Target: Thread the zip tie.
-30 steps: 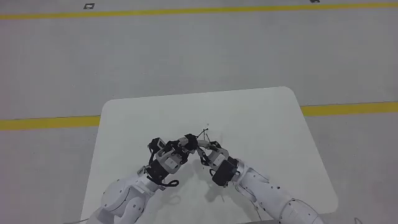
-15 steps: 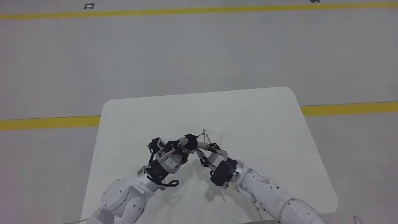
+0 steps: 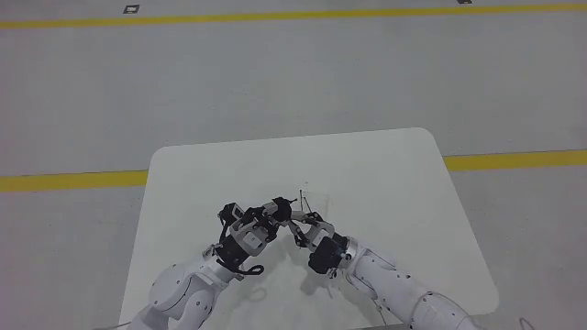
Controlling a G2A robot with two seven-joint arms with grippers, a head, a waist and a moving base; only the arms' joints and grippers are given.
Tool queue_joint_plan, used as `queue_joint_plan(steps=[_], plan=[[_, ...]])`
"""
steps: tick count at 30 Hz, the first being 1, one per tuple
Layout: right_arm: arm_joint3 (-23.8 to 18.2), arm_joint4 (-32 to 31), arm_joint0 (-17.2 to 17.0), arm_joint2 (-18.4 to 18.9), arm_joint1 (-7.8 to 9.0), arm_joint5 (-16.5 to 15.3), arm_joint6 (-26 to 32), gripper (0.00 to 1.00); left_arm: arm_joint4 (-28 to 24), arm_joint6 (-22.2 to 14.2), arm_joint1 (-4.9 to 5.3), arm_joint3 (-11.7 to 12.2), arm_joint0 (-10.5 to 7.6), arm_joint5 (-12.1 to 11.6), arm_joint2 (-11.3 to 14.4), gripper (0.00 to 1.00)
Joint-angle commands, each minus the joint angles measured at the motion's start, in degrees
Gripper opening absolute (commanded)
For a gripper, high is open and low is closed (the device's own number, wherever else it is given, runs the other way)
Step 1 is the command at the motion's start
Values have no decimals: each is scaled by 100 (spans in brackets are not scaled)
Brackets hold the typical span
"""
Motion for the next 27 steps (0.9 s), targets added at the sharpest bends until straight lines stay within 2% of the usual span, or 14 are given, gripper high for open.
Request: queue_joint_plan(steps=[1, 16, 20, 21, 22, 23, 27], plan=[[13, 0, 6, -4, -3, -2, 7, 0, 0, 0, 0, 0, 0, 0, 0, 0], [52, 0, 2, -5, -29, 13, 117, 0, 0, 0, 0, 0, 0, 0, 0, 0], [-2, 6, -32, 52, -34, 110, 73, 0, 0, 0, 0, 0, 0, 0, 0, 0], [-35, 50, -67, 94, -36, 126, 28, 38, 0, 0, 0, 0, 0, 0, 0, 0], [-54, 87, -93, 131, -35, 127, -10, 82, 0, 0, 0, 0, 0, 0, 0, 0], [-74, 130, -123, 173, -32, 136, -53, 100, 0, 0, 0, 0, 0, 0, 0, 0], [-157, 317, -254, 384, -8, 77, -306, 100, 0, 0, 0, 0, 0, 0, 0, 0]])
